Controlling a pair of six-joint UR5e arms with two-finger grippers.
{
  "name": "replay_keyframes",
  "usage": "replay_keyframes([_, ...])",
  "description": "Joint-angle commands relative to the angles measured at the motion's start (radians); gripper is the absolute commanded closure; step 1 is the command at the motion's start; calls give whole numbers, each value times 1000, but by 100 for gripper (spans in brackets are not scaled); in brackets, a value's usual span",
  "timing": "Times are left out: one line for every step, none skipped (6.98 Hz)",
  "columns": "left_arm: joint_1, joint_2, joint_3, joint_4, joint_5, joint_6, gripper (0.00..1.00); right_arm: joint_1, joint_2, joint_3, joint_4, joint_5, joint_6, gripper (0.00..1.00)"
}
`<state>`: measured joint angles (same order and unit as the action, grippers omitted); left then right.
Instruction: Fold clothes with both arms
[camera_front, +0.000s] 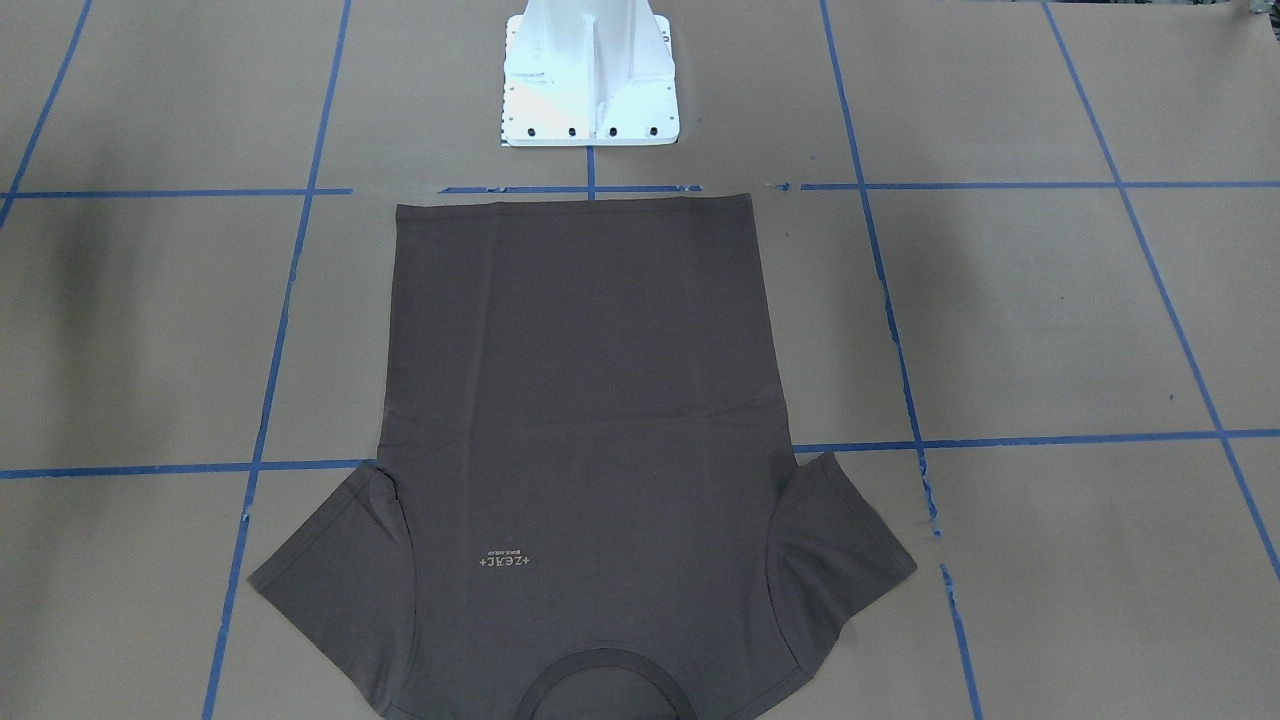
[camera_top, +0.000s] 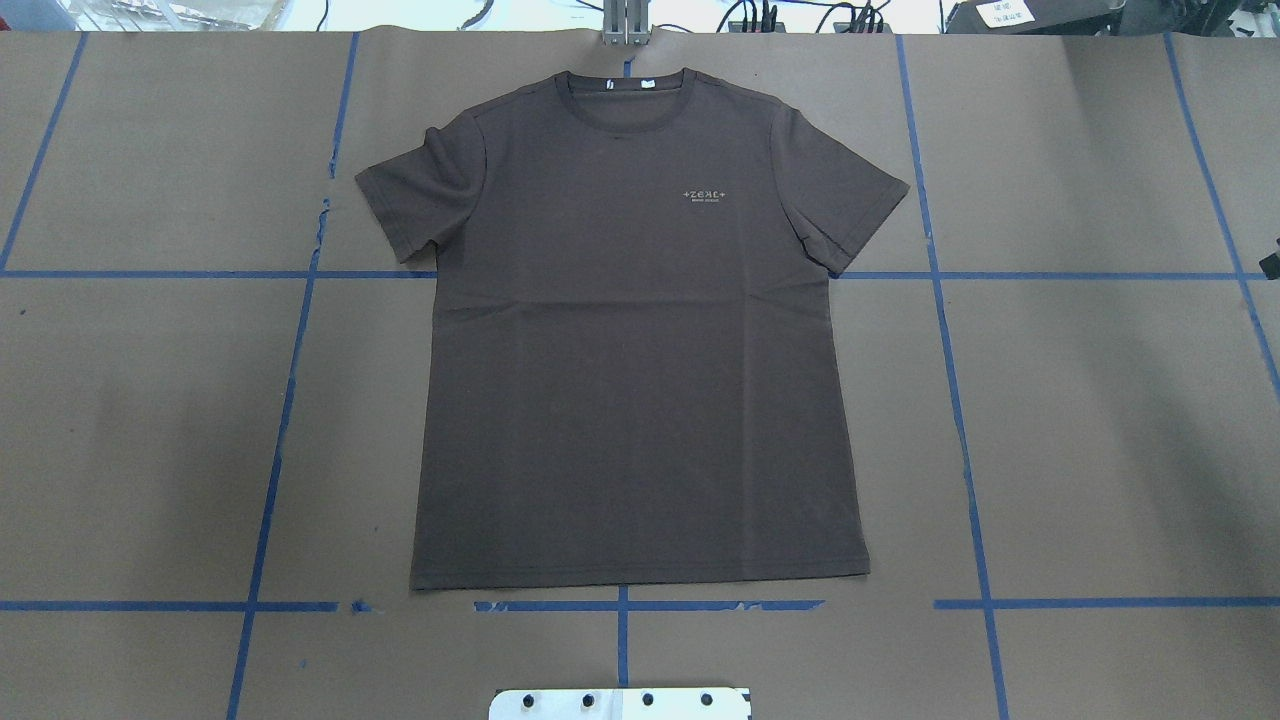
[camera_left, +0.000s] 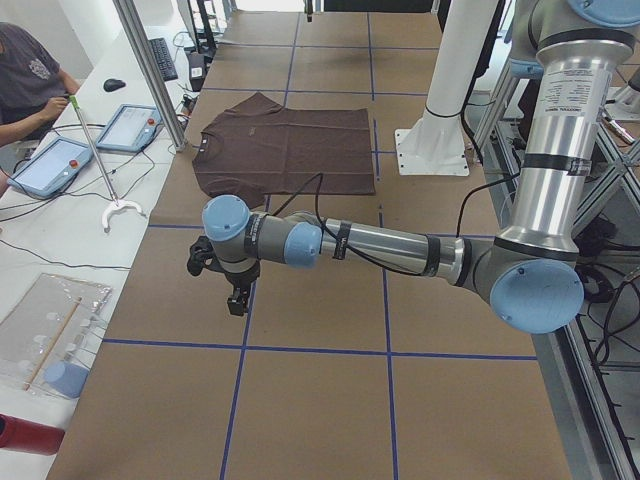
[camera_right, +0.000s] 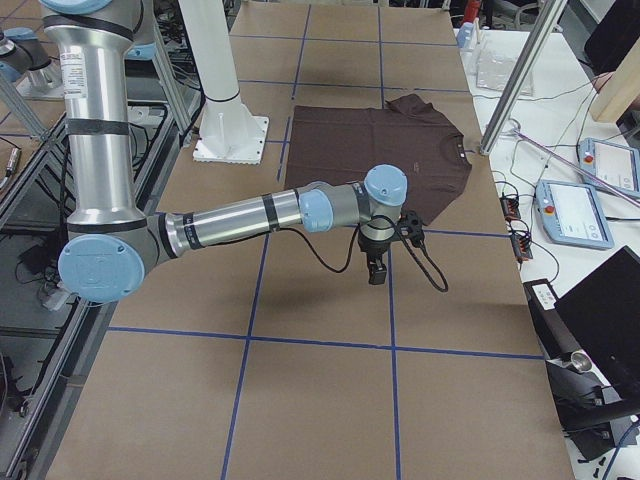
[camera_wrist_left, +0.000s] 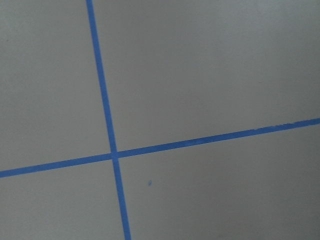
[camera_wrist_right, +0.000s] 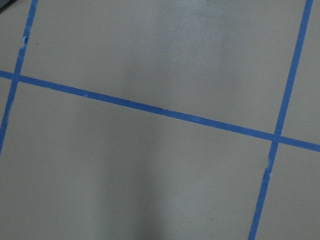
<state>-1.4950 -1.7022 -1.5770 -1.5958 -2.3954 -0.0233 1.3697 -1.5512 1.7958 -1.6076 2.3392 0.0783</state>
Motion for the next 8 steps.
replay_keyframes([-4, 4, -11, -1, 10, 2, 0, 0, -10, -3, 0, 2, 1, 0])
replay_keyframes([-5, 13, -53, -1, 13, 2, 0, 0, -9, 3, 0, 0, 0, 0])
replay_keyframes([-7, 28, -104, 2, 15, 0, 0, -7, -6, 0, 1, 5, 1, 0])
replay_keyframes([-5, 36, -129, 4, 54, -1, 0, -46, 11, -12, 41, 3, 1, 0])
replay_keyframes([-5, 29, -129, 2, 76, -3, 0, -81, 38, -82, 175, 6, 3, 0])
replay_keyframes([-5, 24, -130, 4, 70, -4, 0, -86, 48, -169, 277, 9, 11, 0])
replay_keyframes([-1, 23, -118, -4, 68, -1, 0, -121, 119, -267, 367, 6, 12, 0])
replay_keyframes([2, 21, -124, -9, 65, -1, 0, -180, 190, -323, 424, -3, 126, 0])
